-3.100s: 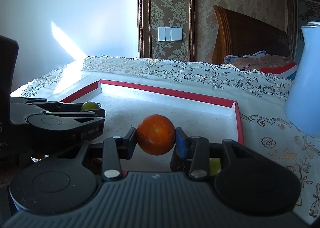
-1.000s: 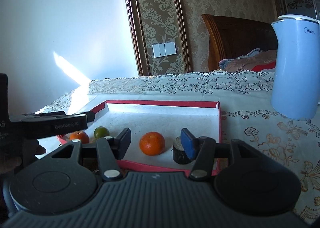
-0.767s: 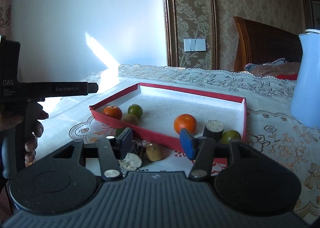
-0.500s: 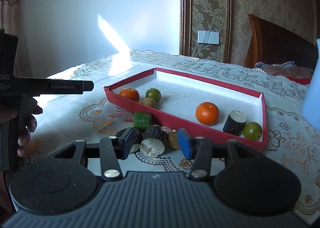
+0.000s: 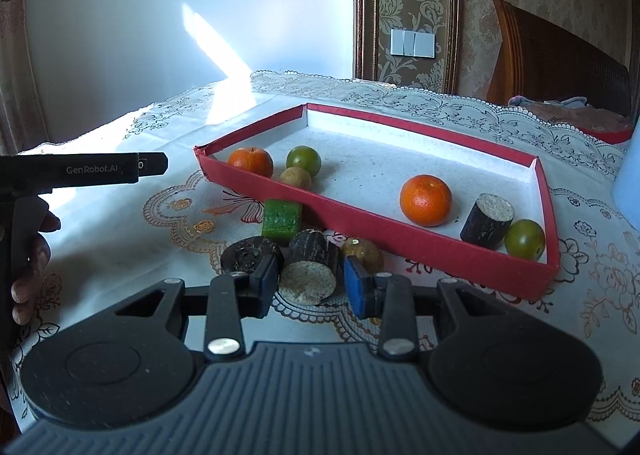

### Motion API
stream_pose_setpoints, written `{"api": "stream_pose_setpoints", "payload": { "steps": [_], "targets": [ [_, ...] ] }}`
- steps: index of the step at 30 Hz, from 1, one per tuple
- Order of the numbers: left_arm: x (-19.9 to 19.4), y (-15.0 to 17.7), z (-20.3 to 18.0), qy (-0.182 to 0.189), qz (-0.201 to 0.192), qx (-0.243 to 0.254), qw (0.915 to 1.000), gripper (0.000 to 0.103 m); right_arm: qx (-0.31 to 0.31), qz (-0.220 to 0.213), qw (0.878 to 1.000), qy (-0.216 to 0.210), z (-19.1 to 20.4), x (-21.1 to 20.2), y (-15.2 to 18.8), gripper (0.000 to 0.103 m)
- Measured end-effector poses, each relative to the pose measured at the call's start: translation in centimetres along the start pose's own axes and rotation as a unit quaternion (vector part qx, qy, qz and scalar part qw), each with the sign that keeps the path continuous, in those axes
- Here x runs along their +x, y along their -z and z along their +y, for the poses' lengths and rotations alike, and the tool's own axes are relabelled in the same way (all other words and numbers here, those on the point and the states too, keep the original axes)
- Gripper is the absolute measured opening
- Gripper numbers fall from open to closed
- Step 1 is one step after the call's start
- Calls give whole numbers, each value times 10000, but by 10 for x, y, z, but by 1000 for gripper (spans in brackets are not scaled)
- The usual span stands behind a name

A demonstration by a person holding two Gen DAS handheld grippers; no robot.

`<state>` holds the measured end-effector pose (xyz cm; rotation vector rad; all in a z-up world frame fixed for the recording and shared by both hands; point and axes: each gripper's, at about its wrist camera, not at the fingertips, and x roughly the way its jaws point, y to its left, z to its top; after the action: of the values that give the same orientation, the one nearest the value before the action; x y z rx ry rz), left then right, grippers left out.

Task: Organize fruits
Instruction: 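Move both open grippers back to the remaining pieces beside the tray, then grasp the dark round fruit with the left gripper while the right grasps a dark cut log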

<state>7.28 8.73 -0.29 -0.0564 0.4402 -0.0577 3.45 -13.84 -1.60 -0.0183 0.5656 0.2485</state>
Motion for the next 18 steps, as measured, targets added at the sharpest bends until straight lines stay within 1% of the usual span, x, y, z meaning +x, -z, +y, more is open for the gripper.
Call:
{"api": "stream_pose_setpoints", "payload": {
  "steps": [2, 6, 8, 14, 16, 18],
  "targets": [
    [0, 0, -1, 12, 19, 13, 10000, 84, 84, 33, 9999, -74, -3, 3, -1, 30],
    [0, 1, -6, 70, 64, 163, 9998, 84, 114, 43, 9999, -79, -4, 3, -1, 30],
    [-2, 2, -12, 132, 107, 324, 9993, 84, 176, 22, 9998, -89, -5, 3, -1, 30],
    [-12, 7, -34, 563, 237, 811, 9948, 84, 281, -131, 9995, -69, -14, -20, 8, 30],
    [-16, 9, -45, 655, 246, 983, 9927, 84, 334, -150, 9993, 43, -20, -29, 13, 30],
    [-19, 10, -55, 833, 254, 1116, 9899, 84, 398, -150, 9989, 192, -28, -37, 17, 30]
  ]
}}
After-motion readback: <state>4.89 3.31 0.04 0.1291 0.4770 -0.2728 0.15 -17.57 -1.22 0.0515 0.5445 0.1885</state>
